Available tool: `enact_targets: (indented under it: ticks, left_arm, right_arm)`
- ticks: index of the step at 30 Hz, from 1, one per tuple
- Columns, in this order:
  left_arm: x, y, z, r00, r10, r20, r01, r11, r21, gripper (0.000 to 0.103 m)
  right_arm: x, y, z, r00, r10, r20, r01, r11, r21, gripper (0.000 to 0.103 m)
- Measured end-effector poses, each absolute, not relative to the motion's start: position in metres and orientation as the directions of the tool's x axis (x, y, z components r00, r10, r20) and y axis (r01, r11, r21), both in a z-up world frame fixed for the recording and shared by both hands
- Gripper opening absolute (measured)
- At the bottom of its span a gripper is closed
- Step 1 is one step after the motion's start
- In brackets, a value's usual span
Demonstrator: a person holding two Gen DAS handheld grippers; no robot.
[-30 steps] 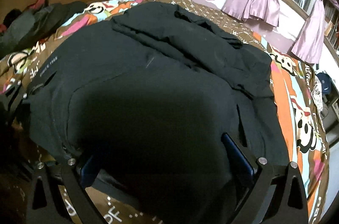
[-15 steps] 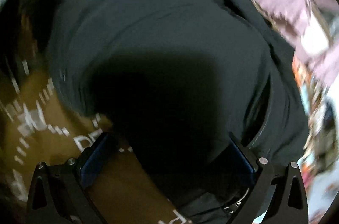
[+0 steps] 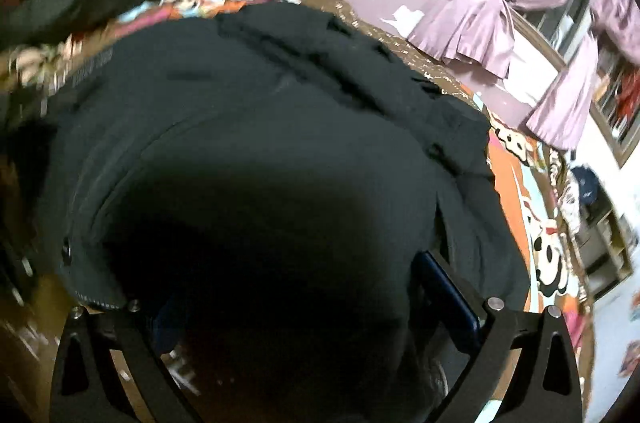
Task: Fold large clothes
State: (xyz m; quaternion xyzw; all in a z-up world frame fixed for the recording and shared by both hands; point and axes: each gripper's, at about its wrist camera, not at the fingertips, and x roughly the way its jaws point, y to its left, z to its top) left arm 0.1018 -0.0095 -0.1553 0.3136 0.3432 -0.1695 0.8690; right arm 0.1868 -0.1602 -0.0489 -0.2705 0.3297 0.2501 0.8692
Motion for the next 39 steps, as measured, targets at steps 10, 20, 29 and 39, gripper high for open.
enact_targets:
  ticks: [10,20,29,39]
  left_arm:
    - [0.103,-0.013,-0.161,0.703,-0.043,-0.71,0.518,0.715,0.47,0.102]
    - [0.107,0.007,-0.143,0.766,-0.025,-0.642,0.425,0.77,0.477,0.032]
    - [0.115,0.015,-0.088,0.783,-0.092,-0.615,0.42,0.807,0.415,0.01]
    - [0.165,0.008,0.016,0.731,-0.147,-0.666,0.416,0.87,0.265,0.009]
  right_arm:
    - [0.206,-0.151,-0.038,0.586,0.284,-0.759,-0.622,0.758,-0.197,0.103]
    - [0.188,-0.178,-0.048,0.463,0.358,-0.811,-0.685,0.725,-0.071,0.103]
    - [0.167,-0.186,-0.046,0.44,0.4,-0.804,-0.736,0.674,-0.067,0.103]
    - [0.161,-0.178,-0.013,0.552,0.434,-0.712,-0.707,0.697,-0.123,0.103]
